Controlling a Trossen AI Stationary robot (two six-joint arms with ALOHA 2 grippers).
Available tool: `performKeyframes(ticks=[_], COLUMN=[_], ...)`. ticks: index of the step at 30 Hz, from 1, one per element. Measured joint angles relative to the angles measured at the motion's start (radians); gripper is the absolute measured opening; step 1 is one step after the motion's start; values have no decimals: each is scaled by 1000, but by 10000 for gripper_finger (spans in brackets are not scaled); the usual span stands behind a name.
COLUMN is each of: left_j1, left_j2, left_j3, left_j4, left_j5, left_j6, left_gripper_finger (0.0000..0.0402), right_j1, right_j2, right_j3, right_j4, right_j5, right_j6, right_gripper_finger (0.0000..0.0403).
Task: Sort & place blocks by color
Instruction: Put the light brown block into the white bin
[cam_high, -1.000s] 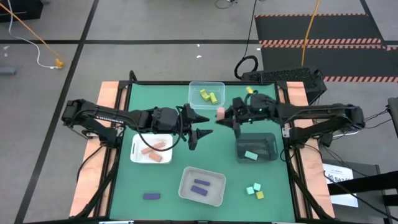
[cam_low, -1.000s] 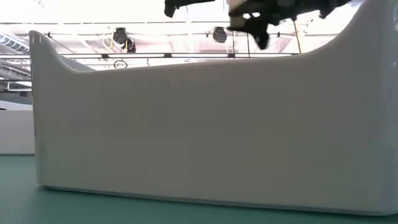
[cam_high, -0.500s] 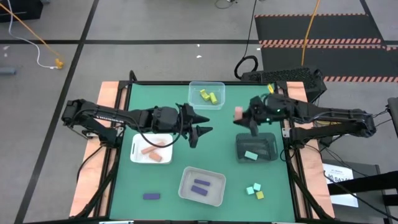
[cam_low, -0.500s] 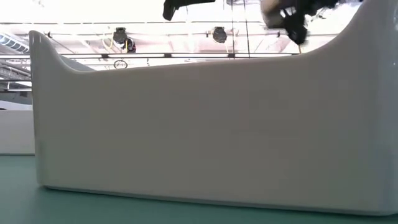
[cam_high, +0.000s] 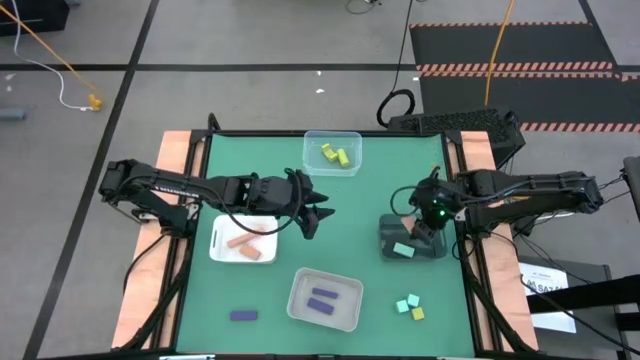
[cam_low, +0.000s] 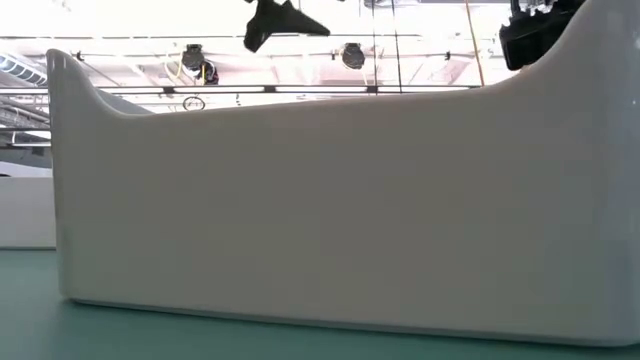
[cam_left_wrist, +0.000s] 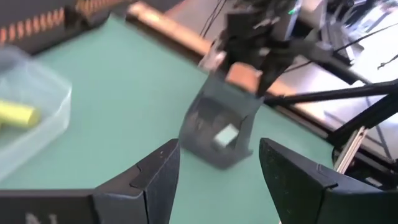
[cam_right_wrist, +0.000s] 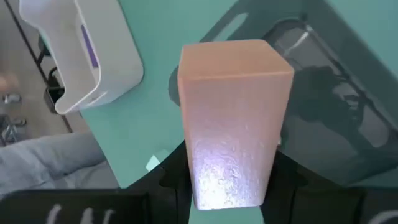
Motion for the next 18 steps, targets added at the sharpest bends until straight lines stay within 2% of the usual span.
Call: performKeyframes(ticks=[8, 11, 18], left_j1=[-17, -30, -77], left_j2=[0, 0, 0], left_j3=[0, 0, 0], left_j4=[-184, -262, -399], left_j5=[-1, -1, 19], left_j6=[-190, -245, -428], left_gripper_finger=[218, 218, 218], right_j1=[60, 61, 59], right_j2=[-1, 0, -1], right_j3=[-50, -54, -54], right_j4=[117, 156, 238], right_j5=[5, 54, 50], right_j6=[-30, -72, -127], right_gripper_finger=[114, 114, 114])
